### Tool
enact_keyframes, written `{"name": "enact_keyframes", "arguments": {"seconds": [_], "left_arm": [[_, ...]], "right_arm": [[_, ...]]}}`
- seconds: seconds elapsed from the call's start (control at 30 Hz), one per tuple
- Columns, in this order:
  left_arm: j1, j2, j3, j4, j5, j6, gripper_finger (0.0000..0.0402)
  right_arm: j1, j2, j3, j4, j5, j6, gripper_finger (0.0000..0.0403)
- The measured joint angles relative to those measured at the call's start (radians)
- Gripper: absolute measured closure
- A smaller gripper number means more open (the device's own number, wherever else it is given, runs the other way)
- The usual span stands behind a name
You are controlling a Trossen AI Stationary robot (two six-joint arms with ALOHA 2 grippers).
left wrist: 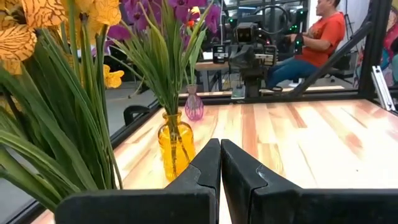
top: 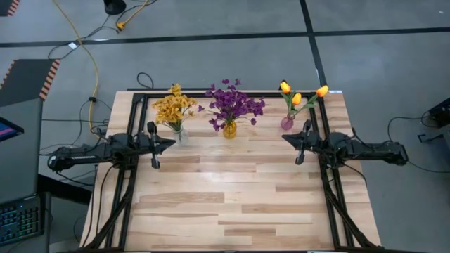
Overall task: Sort flowers into vase by color
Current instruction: Return to Home Position
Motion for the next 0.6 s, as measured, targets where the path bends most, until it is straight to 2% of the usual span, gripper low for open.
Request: {"name": "enact_keyframes", "arguments": {"seconds": [0.6], "left_arm": [[0.000, 0.000, 0.000, 0.000, 0.000, 0.000, 0.0401]], "right_arm": [[0.000, 0.044, 0.000, 0.000, 0.001, -0.002, 0.0372]]}}
